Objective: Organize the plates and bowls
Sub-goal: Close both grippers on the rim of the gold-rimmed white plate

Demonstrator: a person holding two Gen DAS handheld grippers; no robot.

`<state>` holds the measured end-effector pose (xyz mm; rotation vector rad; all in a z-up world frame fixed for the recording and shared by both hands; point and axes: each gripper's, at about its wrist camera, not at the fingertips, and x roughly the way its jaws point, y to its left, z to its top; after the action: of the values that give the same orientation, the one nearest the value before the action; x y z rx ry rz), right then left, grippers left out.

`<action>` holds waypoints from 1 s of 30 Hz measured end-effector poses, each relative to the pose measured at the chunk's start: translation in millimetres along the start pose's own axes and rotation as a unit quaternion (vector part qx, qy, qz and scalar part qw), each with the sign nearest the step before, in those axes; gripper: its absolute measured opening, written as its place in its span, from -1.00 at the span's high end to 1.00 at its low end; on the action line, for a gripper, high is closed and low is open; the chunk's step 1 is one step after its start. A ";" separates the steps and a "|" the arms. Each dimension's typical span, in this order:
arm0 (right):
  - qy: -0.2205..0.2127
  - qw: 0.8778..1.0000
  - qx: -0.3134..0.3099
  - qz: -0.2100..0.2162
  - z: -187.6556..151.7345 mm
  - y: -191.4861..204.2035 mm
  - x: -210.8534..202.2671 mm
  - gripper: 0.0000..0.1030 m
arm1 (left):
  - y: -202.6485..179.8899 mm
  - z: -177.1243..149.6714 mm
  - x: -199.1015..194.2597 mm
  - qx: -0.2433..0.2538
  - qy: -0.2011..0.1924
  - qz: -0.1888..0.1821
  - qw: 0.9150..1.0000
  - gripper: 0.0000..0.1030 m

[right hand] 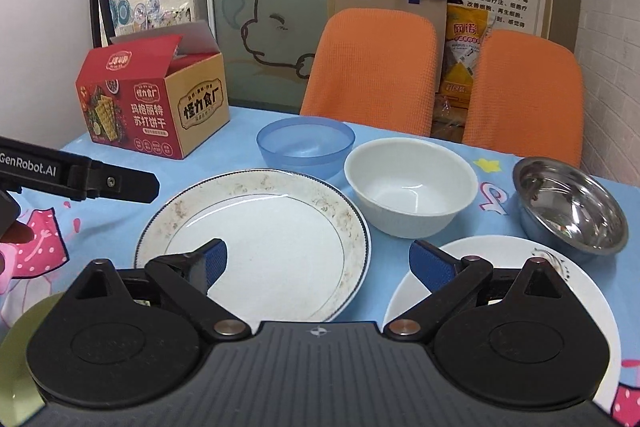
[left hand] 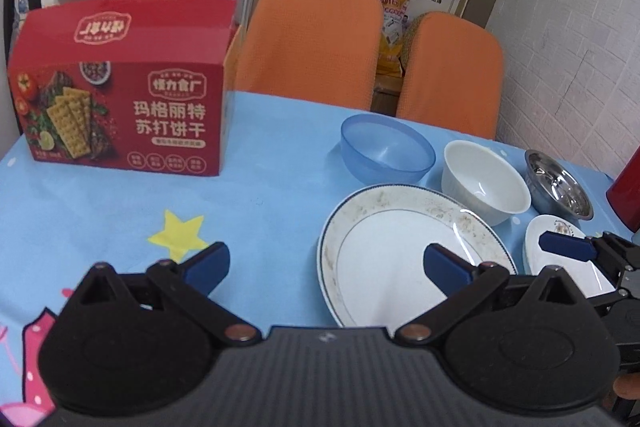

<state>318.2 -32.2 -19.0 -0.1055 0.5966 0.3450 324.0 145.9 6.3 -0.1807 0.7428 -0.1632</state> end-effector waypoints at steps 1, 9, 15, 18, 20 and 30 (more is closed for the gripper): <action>0.009 1.000 -0.002 0.002 0.5 -0.1 8.4 -1.00 | 0.6 1.6 8.4 -0.002 0.011 -0.003 1.000 -0.99; 0.047 0.999 -0.006 0.014 -5.3 2.0 40.1 -1.00 | -6.1 1.9 46.9 0.017 0.046 -0.010 0.999 -0.99; 0.032 0.999 -0.014 0.007 -9.6 4.0 39.9 -1.00 | -5.6 -3.2 57.7 0.023 0.046 -0.014 0.999 -0.99; 0.030 0.999 -0.014 0.004 -10.4 5.5 38.8 -1.00 | -4.5 -4.8 58.0 0.022 0.041 -0.015 0.999 -0.99; 0.031 0.999 -0.013 0.003 -9.6 6.6 39.6 -1.00 | -6.5 -4.7 59.7 0.028 0.038 -0.011 0.999 -0.99; 0.018 1.000 -0.012 0.000 -13.8 12.7 34.8 -1.00 | -17.7 -8.7 64.0 0.064 0.038 0.013 0.997 -0.96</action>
<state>333.3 -13.0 -50.1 -0.1351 0.6276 0.3514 363.0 114.3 -38.1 -0.0436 0.8068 -0.1930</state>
